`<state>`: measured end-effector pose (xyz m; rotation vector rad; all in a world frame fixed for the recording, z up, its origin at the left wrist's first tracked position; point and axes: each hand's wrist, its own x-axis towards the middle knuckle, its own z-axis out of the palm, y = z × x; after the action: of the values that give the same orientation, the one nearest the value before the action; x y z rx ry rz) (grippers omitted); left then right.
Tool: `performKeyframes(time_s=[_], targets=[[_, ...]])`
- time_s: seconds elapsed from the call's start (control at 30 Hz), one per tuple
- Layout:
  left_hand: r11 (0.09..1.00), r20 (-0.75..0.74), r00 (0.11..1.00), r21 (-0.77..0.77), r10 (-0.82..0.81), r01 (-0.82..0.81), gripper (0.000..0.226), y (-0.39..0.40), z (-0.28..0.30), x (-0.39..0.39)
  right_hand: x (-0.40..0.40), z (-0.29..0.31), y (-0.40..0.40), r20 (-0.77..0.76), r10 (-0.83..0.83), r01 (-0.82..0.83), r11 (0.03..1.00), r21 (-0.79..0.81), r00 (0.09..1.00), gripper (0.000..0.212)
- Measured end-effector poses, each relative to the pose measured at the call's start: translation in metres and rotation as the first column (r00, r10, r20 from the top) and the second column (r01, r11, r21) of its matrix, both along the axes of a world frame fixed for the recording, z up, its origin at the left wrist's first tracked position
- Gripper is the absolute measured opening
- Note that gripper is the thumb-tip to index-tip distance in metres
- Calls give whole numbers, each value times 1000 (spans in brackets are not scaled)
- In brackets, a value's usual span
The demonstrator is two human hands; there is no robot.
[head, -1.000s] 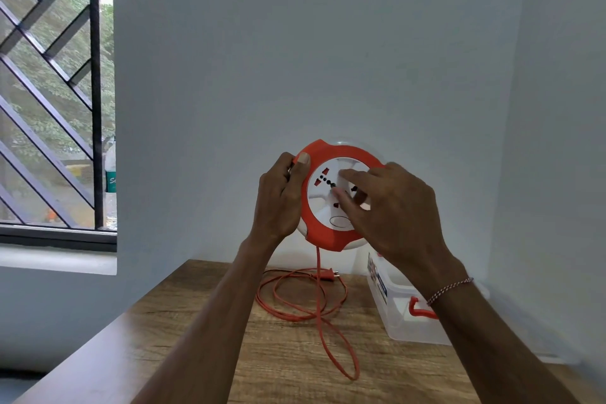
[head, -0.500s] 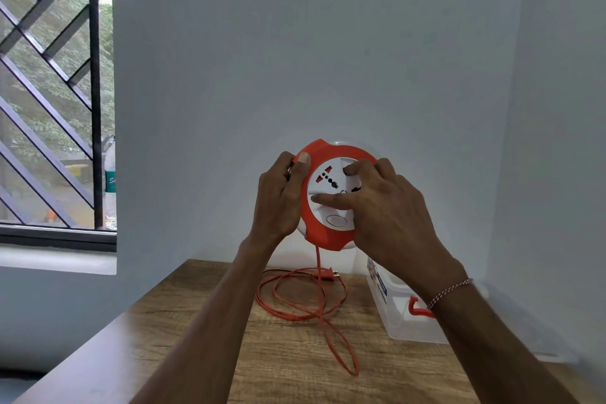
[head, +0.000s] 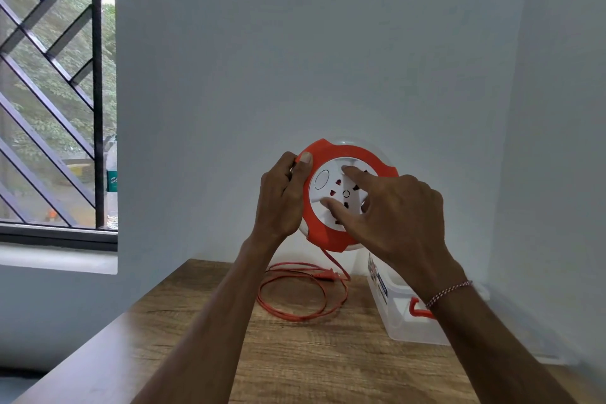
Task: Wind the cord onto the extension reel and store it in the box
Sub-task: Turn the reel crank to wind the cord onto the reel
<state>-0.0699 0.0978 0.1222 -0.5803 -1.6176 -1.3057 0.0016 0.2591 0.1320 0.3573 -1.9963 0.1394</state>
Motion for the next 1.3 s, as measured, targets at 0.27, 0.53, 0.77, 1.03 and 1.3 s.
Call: performKeyframes(time_s=[0.27, 0.53, 0.77, 1.03, 1.3], targets=[[1000, 0, 1000, -5, 2, -2, 40, -2, 0, -3, 7, 9, 6, 30, 141, -144, 953, 268, 990, 35], [1000, -4, 1000, 11, 0, 0, 41, -1, 0, -2, 12, 8, -4, 143, -72, 14, 929, 369, 987, 55], [1000, -17, 1000, 7, 6, -6, 39, 2, 0, -2, 9, 6, -7, 113, -162, 105, 912, 397, 980, 56], [1000, -41, 999, -7, 3, -3, 39, 3, -1, 0, 5, 1, 1, 66, -110, 86, 949, 302, 992, 67], [999, -74, 997, -36, -12, 10, 29, 5, -1, 1, -3, -5, 0, -18, -20, 20, 1000, 20, 1000, 66]])
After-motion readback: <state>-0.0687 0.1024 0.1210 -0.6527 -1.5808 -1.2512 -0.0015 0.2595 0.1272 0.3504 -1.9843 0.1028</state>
